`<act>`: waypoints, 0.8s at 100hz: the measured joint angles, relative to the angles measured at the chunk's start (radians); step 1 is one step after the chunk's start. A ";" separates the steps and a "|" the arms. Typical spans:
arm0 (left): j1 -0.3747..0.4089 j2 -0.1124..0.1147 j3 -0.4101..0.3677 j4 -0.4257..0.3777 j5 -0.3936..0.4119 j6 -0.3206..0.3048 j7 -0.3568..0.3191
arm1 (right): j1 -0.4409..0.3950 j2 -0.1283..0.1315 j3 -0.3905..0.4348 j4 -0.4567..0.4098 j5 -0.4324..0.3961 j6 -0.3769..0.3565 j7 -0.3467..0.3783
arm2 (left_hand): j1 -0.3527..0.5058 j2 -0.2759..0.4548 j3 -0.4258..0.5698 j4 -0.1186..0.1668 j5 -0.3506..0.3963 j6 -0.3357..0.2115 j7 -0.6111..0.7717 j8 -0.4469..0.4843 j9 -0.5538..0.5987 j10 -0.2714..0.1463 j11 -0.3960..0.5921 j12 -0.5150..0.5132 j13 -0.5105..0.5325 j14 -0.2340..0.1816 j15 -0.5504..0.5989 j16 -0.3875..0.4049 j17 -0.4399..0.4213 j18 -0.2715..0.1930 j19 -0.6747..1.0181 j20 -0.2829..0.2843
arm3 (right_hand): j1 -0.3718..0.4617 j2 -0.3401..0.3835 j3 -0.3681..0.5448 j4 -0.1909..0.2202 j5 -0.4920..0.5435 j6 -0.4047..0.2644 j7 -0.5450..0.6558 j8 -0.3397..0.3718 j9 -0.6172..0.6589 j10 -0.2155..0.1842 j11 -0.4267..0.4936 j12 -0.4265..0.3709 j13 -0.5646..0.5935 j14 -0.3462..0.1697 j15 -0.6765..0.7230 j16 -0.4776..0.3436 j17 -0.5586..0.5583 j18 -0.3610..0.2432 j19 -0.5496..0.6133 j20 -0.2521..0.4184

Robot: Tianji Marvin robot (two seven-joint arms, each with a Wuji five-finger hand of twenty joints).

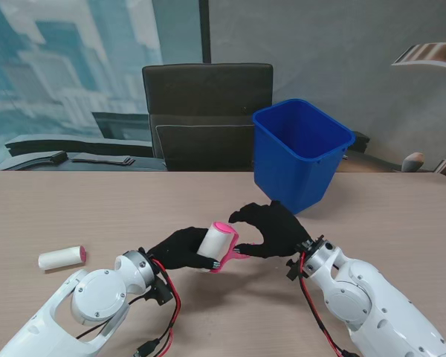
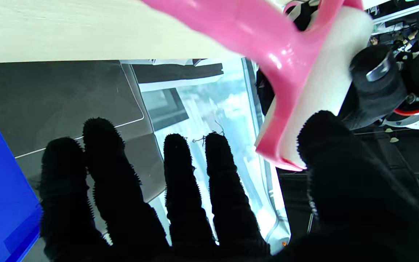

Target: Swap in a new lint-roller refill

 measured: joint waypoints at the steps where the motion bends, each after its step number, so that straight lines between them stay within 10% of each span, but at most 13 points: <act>1: 0.000 0.001 0.000 0.000 0.000 -0.003 -0.002 | 0.001 0.000 0.000 0.000 0.002 0.000 0.000 | 0.000 0.000 0.000 0.000 0.000 0.000 -0.001 0.000 0.000 0.000 0.000 0.000 0.000 0.000 0.000 0.000 0.000 0.000 0.000 0.000 | 0.000 0.000 0.000 0.000 0.000 0.000 0.000 0.000 0.000 0.000 0.000 0.000 0.003 0.000 0.000 0.000 0.000 0.000 0.000 0.000; 53: -0.029 0.023 0.008 0.028 0.047 -0.085 -0.040 | 0.052 -0.011 -0.099 0.006 0.250 -0.058 0.116 | 0.000 0.000 0.000 0.000 0.009 -0.008 -0.023 0.000 0.000 0.000 -0.003 0.006 0.000 0.000 0.000 0.008 0.000 0.001 0.000 0.000 | -0.070 0.022 -0.024 0.000 -0.026 0.014 -0.025 -0.013 0.017 0.029 -0.040 -0.050 0.034 0.000 -0.036 -0.024 0.034 0.000 -0.023 -0.023; 80: -0.030 0.025 0.010 0.037 0.060 -0.118 -0.037 | 0.076 -0.013 -0.130 0.026 0.303 -0.079 0.160 | 0.000 0.000 0.000 0.000 0.022 -0.008 -0.044 0.000 0.000 0.000 -0.004 0.007 0.000 0.001 0.000 0.009 0.000 0.001 0.000 0.000 | 0.159 0.002 0.005 0.000 0.056 0.010 0.002 -0.014 0.224 0.043 0.023 -0.035 0.252 -0.023 0.064 0.016 0.214 0.000 0.072 -0.005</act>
